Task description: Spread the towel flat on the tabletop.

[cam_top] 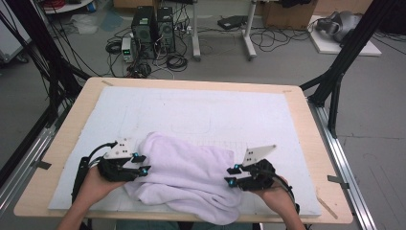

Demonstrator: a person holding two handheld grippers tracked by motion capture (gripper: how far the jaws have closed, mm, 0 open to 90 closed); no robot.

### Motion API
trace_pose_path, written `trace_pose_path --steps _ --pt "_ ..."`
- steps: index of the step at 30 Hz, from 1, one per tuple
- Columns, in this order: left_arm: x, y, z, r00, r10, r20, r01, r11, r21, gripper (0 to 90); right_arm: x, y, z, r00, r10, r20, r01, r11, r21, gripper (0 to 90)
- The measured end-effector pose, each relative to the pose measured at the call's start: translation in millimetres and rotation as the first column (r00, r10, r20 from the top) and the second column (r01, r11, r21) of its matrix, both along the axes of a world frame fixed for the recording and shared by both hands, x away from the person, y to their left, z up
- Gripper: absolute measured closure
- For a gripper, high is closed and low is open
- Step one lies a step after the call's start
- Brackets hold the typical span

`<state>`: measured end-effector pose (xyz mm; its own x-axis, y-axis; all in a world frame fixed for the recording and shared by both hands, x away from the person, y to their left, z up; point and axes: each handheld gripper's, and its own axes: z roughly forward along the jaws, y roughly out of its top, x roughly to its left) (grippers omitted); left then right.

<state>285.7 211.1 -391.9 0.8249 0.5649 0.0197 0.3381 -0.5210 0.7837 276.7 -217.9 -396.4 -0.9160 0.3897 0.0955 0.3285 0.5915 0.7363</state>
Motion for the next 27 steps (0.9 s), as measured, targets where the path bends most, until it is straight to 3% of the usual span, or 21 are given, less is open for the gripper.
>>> trace_pose_path --steps 6,9,15,17,18,23,27 --pt "36.5 5.1 -1.5 0.9964 0.085 0.008 -0.085 0.9964 0.005 56.6 43.4 6.0 -5.9 0.9956 -0.089 0.029 0.090 0.994 -0.057 56.4" --pt "52.9 4.9 -10.7 0.9940 0.107 -0.023 -0.107 0.9942 0.009 58.3 54.0 11.1 -16.1 0.9933 -0.115 0.018 0.116 0.989 -0.092 49.2" --pt "72.1 3.2 -29.9 0.9854 0.145 -0.089 -0.142 0.9888 0.047 57.3 62.5 19.4 -31.6 0.9932 -0.112 -0.033 0.105 0.981 -0.163 50.6" --pt "74.5 2.0 -34.0 0.9841 0.140 -0.109 -0.135 0.9892 0.057 58.0 62.1 22.1 -36.1 0.9939 -0.108 -0.022 0.103 0.978 -0.179 54.1" --pt "74.7 1.2 -35.3 0.9843 0.135 -0.113 -0.129 0.9897 0.063 63.4 60.8 21.6 -37.4 0.9936 -0.113 0.003 0.112 0.980 -0.167 57.3" --pt "73.2 -3.9 -36.7 0.9877 0.108 -0.113 -0.098 0.9908 0.094 78.8 63.0 18.5 -38.0 0.9948 -0.100 -0.020 0.096 0.985 -0.140 80.5" --pt "70.7 -2.2 -32.7 0.9874 0.117 -0.107 -0.108 0.9907 0.083 81.3 64.1 17.7 -37.7 0.9962 -0.078 -0.038 0.072 0.989 -0.132 86.1"
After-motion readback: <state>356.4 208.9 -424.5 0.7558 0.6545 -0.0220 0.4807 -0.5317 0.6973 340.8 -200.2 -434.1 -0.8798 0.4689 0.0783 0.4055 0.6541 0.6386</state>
